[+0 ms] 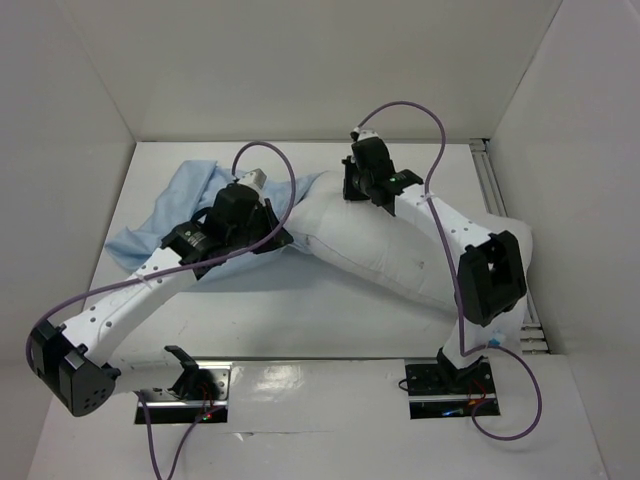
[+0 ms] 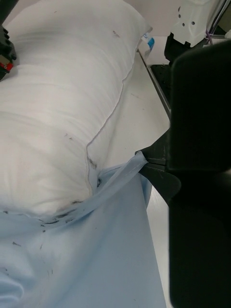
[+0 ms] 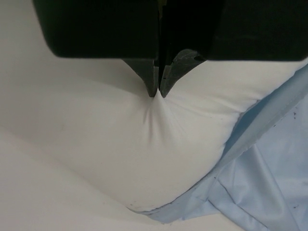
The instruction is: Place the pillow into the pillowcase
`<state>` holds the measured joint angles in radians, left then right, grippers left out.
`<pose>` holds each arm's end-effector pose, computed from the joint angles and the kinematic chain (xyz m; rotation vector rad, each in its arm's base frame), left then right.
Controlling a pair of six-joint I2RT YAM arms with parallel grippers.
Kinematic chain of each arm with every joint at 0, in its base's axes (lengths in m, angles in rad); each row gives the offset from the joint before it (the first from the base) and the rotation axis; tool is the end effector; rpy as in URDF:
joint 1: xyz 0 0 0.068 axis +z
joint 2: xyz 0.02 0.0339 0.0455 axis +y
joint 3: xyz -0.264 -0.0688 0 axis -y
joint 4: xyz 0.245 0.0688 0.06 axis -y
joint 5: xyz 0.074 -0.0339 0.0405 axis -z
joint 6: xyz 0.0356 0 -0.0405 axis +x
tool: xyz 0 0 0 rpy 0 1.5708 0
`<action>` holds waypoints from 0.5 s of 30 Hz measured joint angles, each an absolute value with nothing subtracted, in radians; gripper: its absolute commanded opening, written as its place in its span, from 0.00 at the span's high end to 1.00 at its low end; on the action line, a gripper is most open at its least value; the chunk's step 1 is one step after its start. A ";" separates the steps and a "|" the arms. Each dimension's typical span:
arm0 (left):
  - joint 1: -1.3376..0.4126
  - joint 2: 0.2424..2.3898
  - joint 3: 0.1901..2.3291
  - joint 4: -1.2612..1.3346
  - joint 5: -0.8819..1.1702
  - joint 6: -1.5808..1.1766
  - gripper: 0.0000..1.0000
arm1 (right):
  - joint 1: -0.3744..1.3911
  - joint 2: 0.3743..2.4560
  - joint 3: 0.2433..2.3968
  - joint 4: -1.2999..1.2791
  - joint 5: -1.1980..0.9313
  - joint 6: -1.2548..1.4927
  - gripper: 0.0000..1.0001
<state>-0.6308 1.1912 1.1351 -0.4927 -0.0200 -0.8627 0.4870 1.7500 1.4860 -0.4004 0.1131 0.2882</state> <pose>0.2133 -0.1549 0.3477 -0.2720 2.2268 -0.8379 0.3601 0.1861 0.2998 -0.1613 2.2409 0.2957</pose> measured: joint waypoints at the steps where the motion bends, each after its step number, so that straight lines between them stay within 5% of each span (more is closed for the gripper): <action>1: -0.630 1.195 1.142 -0.504 -0.020 -0.858 1.00 | 0.490 1.739 1.463 -0.383 0.113 0.294 1.00; 3: -0.627 1.198 1.150 -0.525 -0.013 -0.835 1.00 | 0.498 1.703 1.415 -0.356 0.107 0.303 1.00; 4: -0.627 1.198 1.152 -0.533 -0.002 -0.817 0.90 | 0.503 1.679 1.381 -0.337 0.101 0.308 1.00; 5: -0.626 1.198 1.153 -0.537 0.012 -0.801 0.70 | 0.509 1.652 1.345 -0.321 0.094 0.316 1.00; 6: -0.626 1.199 1.155 -0.546 0.025 -0.776 0.32 | 0.517 1.626 1.311 -0.311 0.089 0.322 1.00; 7: -0.626 1.205 1.166 -0.564 0.040 -0.754 0.22 | 0.524 1.601 1.275 -0.299 0.080 0.326 1.00; 9: -0.626 1.217 1.195 -0.583 0.047 -0.729 0.17 | 0.541 1.555 1.197 -0.279 0.058 0.344 1.00; 12: -0.611 1.223 1.220 -0.601 0.023 -0.702 0.26 | 0.556 1.529 1.139 -0.252 0.028 0.362 1.00; 15: -0.560 1.241 1.230 -0.614 -0.001 -0.685 0.19 | 0.556 1.525 1.130 -0.232 0.026 0.370 1.00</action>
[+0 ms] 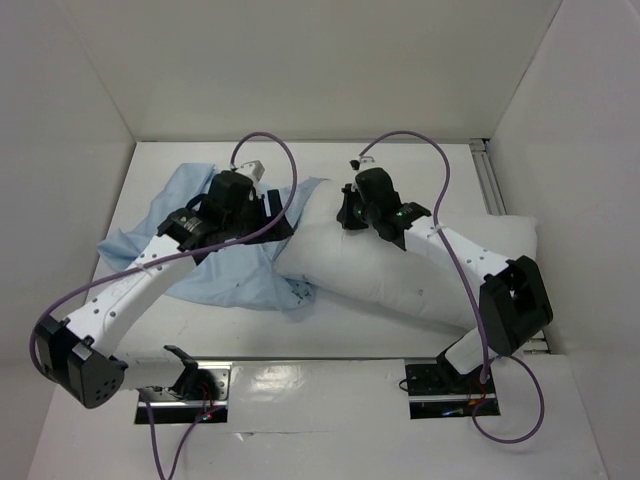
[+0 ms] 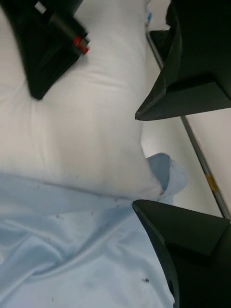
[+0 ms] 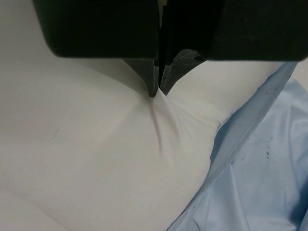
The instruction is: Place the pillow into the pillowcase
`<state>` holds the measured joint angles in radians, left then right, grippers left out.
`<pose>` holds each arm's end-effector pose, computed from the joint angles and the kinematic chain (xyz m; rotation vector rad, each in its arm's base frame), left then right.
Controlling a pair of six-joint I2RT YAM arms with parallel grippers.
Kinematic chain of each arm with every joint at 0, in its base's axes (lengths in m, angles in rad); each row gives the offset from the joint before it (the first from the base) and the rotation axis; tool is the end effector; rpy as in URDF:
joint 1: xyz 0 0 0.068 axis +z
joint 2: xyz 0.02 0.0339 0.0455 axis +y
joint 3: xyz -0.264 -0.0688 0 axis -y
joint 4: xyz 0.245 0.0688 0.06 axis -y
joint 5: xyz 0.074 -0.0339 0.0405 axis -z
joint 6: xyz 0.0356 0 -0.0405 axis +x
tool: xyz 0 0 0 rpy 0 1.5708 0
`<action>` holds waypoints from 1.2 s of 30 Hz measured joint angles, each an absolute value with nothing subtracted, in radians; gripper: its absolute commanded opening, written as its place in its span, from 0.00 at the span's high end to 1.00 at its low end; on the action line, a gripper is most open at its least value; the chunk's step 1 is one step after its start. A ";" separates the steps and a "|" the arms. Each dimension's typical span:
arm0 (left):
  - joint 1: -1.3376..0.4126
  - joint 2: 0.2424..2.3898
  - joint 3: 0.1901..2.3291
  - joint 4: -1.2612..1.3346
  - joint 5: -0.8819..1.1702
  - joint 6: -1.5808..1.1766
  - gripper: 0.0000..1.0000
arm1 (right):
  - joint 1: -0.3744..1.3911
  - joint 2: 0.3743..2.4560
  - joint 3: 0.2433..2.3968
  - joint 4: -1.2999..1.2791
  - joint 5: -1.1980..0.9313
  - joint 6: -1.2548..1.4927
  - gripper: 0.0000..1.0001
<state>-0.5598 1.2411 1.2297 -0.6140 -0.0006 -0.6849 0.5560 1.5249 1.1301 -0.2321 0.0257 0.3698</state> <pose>0.2280 -0.1429 0.3563 -0.1431 2.2797 -0.6804 0.2943 0.1818 0.2741 -0.1937 2.2324 0.4849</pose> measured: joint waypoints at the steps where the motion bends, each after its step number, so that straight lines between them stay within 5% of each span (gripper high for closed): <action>1: -0.546 1.256 1.235 -0.616 -0.004 -0.682 0.19 | 0.556 1.524 1.130 -0.231 0.026 0.370 1.00; 9: -0.501 1.461 1.266 -0.636 -0.013 -0.680 0.14 | 0.556 1.524 1.133 -0.233 0.026 0.369 1.00; 12: -0.494 1.505 1.255 -0.635 0.017 -0.685 0.36 | 0.556 1.524 1.134 -0.234 0.027 0.369 1.00; 13: -0.488 1.523 1.253 -0.635 0.028 -0.685 0.53 | 0.556 1.524 1.134 -0.234 0.027 0.369 1.00; 14: -0.484 1.538 1.252 -0.635 0.033 -0.692 0.91 | 0.556 1.524 1.134 -0.234 0.027 0.369 1.00; 15: -0.480 1.555 1.252 -0.634 0.037 -0.693 1.00 | 0.556 1.524 1.136 -0.236 0.027 0.368 1.00; 20: -0.470 1.591 1.279 -0.656 0.059 -0.683 1.00 | 0.556 1.524 1.141 -0.241 0.031 0.363 1.00; 29: -0.470 1.702 1.758 -0.672 0.209 -0.659 1.00 | 0.559 1.522 1.165 -0.266 0.041 0.347 1.00; 36: -0.492 1.792 1.918 -0.718 0.360 -0.654 1.00 | 0.578 1.492 1.214 -0.333 0.070 0.342 1.00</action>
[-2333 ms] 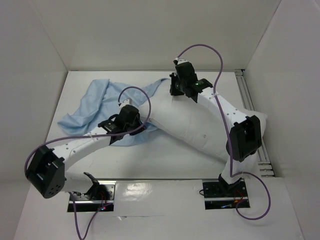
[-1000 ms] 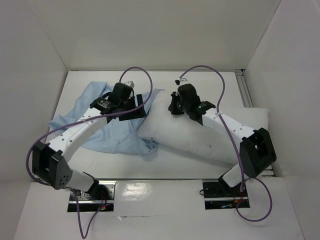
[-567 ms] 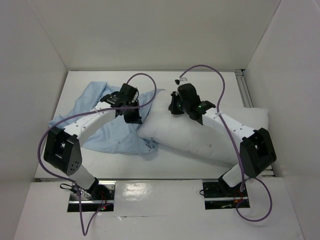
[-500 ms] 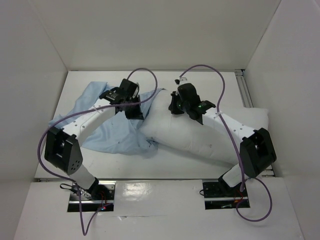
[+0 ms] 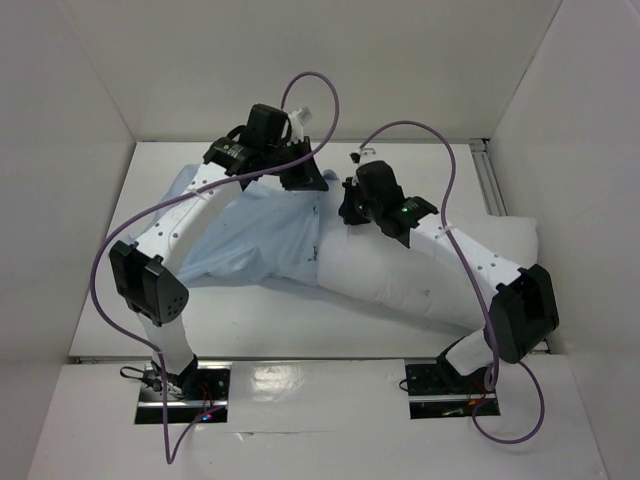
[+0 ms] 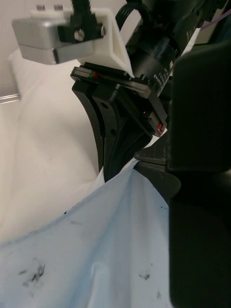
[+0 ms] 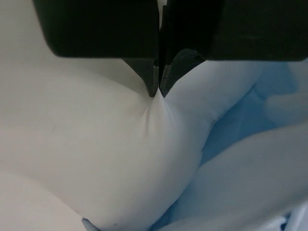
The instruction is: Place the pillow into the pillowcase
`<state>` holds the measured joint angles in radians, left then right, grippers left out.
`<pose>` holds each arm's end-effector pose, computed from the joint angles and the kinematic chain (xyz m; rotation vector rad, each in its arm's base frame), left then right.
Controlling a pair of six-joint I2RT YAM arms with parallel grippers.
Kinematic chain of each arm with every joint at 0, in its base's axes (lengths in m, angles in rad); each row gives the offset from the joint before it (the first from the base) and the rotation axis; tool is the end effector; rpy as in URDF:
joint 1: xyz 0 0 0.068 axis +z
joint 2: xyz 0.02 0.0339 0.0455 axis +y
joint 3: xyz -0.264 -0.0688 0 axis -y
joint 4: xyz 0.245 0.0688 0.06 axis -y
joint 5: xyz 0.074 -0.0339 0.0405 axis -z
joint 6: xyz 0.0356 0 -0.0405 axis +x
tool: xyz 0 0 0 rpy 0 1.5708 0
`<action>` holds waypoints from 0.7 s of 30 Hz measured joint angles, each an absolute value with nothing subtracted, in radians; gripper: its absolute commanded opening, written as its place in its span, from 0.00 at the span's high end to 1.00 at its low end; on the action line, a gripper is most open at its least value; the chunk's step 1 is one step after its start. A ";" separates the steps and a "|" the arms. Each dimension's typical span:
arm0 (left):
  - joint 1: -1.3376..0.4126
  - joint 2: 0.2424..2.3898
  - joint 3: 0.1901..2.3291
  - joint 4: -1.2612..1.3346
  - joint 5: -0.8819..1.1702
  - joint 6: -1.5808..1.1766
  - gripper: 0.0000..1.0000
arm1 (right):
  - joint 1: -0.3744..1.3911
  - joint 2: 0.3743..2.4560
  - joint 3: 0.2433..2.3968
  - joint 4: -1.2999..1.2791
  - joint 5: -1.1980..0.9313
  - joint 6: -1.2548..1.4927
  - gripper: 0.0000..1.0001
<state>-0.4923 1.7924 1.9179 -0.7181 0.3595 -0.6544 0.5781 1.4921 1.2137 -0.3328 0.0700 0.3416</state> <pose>0.3489 -0.2013 0.4013 0.0355 2.3128 -1.0162 0.2869 0.1842 0.3042 -0.2212 2.2041 0.4420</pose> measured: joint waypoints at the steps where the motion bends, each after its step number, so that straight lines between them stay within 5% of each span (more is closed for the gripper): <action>1: -0.502 1.797 1.918 -0.723 0.378 -0.654 1.00 | 0.585 1.478 1.214 -0.338 0.067 0.343 1.00; 5: -0.535 1.805 1.909 -0.741 0.428 -0.655 0.97 | 0.599 1.433 1.158 -0.284 0.044 0.358 1.00; 8: -0.549 1.812 1.907 -0.779 0.434 -0.626 0.53 | 0.601 1.423 1.078 -0.201 0.023 0.385 1.00; 9: -0.550 1.816 1.913 -0.805 0.424 -0.612 0.28 | 0.601 1.423 1.058 -0.178 0.016 0.394 1.00; 11: -0.539 1.828 1.943 -0.862 0.396 -0.590 0.14 | 0.602 1.420 1.036 -0.148 0.007 0.404 1.00; 12: -0.526 1.834 1.967 -0.884 0.381 -0.575 0.12 | 0.603 1.416 1.032 -0.139 0.004 0.406 1.00; 17: -0.436 1.852 2.095 -0.921 0.305 -0.549 0.38 | 0.603 1.393 1.020 -0.120 0.005 0.407 1.00; 21: -0.406 1.905 2.157 -0.914 0.260 -0.530 0.26 | 0.603 1.382 1.005 -0.113 0.005 0.408 1.00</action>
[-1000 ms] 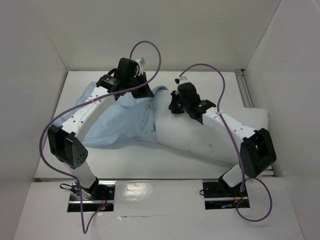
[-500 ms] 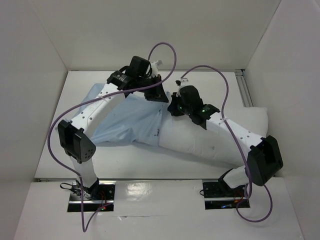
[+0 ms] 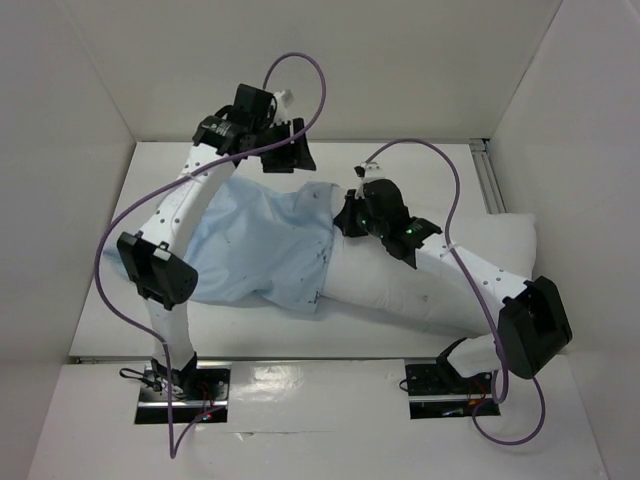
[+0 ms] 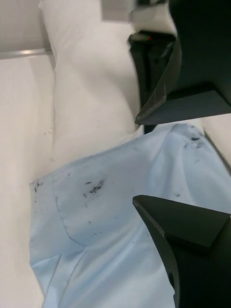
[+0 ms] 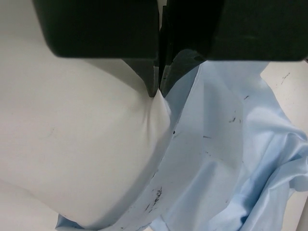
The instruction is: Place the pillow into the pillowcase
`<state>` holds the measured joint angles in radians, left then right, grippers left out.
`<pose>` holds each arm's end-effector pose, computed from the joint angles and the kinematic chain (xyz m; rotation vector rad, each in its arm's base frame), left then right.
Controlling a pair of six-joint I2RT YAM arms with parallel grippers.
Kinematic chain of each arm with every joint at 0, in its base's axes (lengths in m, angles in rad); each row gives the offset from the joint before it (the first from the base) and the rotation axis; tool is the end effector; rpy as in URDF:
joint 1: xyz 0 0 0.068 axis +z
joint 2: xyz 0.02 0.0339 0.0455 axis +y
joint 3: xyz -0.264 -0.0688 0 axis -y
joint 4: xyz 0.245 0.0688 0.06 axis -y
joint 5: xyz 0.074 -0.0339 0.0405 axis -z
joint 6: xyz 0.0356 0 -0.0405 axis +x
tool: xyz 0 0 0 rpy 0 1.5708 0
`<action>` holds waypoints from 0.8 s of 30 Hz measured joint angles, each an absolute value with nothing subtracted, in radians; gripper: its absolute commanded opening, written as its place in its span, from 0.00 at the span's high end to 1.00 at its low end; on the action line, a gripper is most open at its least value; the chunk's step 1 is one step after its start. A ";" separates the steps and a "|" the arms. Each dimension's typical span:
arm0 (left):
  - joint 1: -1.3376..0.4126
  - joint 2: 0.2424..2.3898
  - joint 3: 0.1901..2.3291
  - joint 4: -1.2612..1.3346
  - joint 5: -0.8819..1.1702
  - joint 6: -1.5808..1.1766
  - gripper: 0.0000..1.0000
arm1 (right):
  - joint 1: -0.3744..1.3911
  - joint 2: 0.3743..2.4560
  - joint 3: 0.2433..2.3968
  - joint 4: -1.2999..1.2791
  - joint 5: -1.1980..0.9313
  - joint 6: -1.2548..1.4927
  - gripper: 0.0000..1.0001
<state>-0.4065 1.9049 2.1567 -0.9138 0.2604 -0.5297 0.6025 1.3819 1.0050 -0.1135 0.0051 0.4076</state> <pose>0.3770 -0.1723 0.4154 0.0053 2.3284 -0.7837 0.2613 0.1795 0.2868 -0.2030 2.1096 0.6102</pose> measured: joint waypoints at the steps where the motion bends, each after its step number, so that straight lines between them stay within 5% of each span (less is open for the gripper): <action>1: -0.408 1.937 2.175 -0.912 0.260 -0.525 0.26 | 0.603 1.378 1.001 -0.112 0.004 0.408 1.00; 6: -0.429 2.111 2.212 -0.908 0.261 -0.523 0.24 | 0.603 1.364 0.993 -0.109 0.004 0.408 1.00; 17: -0.492 2.219 2.273 -0.926 0.209 -0.504 0.39 | 0.603 1.355 0.987 -0.115 0.004 0.407 1.00; 18: -0.494 2.219 2.274 -0.923 0.206 -0.502 0.45 | 0.603 1.355 0.987 -0.115 0.004 0.407 1.00; 20: -0.500 2.219 2.274 -0.925 0.204 -0.498 0.76 | 0.603 1.355 0.987 -0.115 0.004 0.407 1.00; 22: -0.501 2.220 2.275 -0.924 0.204 -0.497 0.95 | 0.603 1.355 0.987 -0.115 0.004 0.407 1.00; 24: -0.501 2.220 2.280 -0.926 0.204 -0.496 1.00 | 0.604 1.355 0.987 -0.115 0.004 0.407 1.00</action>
<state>-0.5011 2.2200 2.2799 -0.9264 0.2043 -0.4961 0.6037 1.3548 0.9874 -0.1150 0.0036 0.4068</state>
